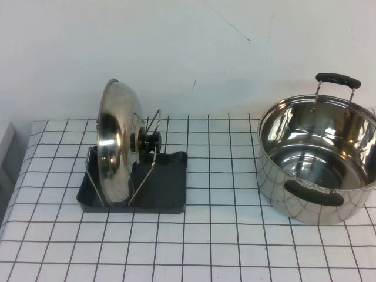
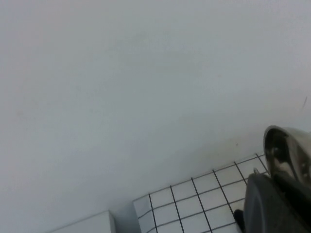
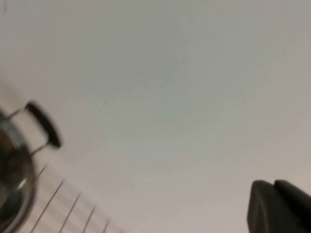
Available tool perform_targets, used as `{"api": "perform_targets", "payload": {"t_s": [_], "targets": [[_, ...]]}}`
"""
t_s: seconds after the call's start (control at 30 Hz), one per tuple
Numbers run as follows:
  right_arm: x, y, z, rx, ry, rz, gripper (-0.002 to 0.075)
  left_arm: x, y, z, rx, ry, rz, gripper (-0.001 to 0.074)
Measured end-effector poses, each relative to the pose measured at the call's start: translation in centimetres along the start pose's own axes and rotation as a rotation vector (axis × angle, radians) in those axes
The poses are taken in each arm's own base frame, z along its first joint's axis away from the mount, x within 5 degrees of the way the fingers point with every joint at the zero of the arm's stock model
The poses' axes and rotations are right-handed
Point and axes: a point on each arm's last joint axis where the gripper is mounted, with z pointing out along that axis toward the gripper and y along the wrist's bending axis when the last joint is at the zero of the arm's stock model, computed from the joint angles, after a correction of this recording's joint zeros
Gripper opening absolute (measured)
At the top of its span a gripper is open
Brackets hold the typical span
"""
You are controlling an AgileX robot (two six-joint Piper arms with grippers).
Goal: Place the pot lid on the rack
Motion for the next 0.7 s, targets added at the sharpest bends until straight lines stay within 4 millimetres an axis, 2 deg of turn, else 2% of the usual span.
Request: {"api": "perform_targets", "payload": {"t_s": [0.07, 0.17, 0.27, 0.4, 0.53, 0.7], "targets": [[1.1, 0.4, -0.3, -0.102, 0.144, 0.030, -0.0001, 0.6, 0.0, 0.2, -0.010, 0.022, -0.016, -0.0001], [1.8, 1.6, -1.5, -0.325, 0.238, 0.062, -0.0001, 2.3, -0.3, 0.7, -0.012, 0.043, -0.038, -0.0001], [2.0, 3.1, -3.5, -0.588, 0.227, 0.103, -0.0001, 4.1, -0.8, 0.8, -0.015, 0.018, -0.094, -0.0001], [1.8, 3.4, -6.5, -0.807, 0.110, 0.167, -0.0001, 6.3, -2.5, -0.4, 0.035, -0.041, -0.112, -0.0001], [1.9, 2.5, -9.5, -0.898, -0.042, 0.213, -0.0001, 7.9, -5.1, -2.4, 0.205, -0.052, -0.103, -0.0001], [3.6, 1.5, -12.7, -0.878, -0.172, 0.250, -0.0001, 9.9, -7.7, -5.1, 0.416, -0.048, -0.146, -0.0001]]}}
